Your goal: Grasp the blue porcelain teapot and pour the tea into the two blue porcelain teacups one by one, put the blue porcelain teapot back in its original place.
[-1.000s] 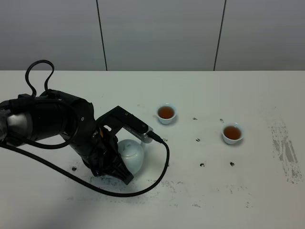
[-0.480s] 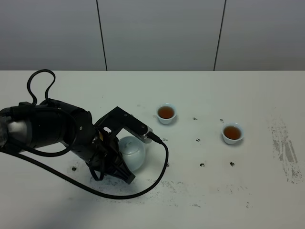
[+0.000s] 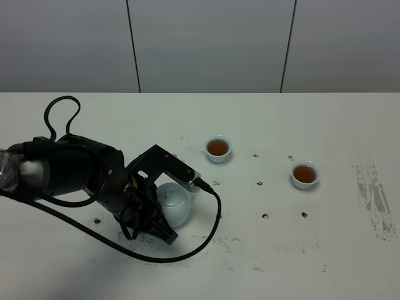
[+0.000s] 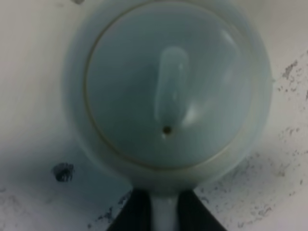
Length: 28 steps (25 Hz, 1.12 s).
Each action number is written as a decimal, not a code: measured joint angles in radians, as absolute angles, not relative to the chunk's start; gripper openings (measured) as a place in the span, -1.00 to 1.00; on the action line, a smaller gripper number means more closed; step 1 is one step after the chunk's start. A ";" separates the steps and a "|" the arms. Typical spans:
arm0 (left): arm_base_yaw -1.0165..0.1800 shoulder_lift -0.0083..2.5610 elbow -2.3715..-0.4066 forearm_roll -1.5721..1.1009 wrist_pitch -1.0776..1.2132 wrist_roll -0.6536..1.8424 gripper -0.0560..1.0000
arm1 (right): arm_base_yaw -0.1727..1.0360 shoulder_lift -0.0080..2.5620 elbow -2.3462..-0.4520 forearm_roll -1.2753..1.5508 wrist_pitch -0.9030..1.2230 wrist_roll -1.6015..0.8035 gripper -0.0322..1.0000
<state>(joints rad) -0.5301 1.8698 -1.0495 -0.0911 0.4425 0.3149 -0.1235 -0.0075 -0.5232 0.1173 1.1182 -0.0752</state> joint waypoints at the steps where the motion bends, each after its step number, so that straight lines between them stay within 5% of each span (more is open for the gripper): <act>1: -0.530 1.871 -1.049 -0.090 0.439 0.319 -0.67 | -0.123 -0.008 -0.523 0.117 1.118 -0.075 -0.53; 13: -0.530 1.873 -1.049 -0.089 0.433 0.328 -0.62 | -0.123 -0.008 -0.523 0.117 1.118 -0.075 -0.53; 22: -0.530 1.872 -1.049 -0.089 0.438 0.328 -0.05 | -0.123 -0.008 -0.523 0.117 1.118 -0.075 -0.53; 28: -0.530 1.767 -1.049 -0.094 0.529 0.306 0.02 | -0.123 -0.008 -0.523 0.117 1.118 -0.075 -0.53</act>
<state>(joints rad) -0.5301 1.7669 -1.0495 -0.0936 0.5289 0.3063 -0.1235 -0.0075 -0.5232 0.1173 1.1182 -0.0752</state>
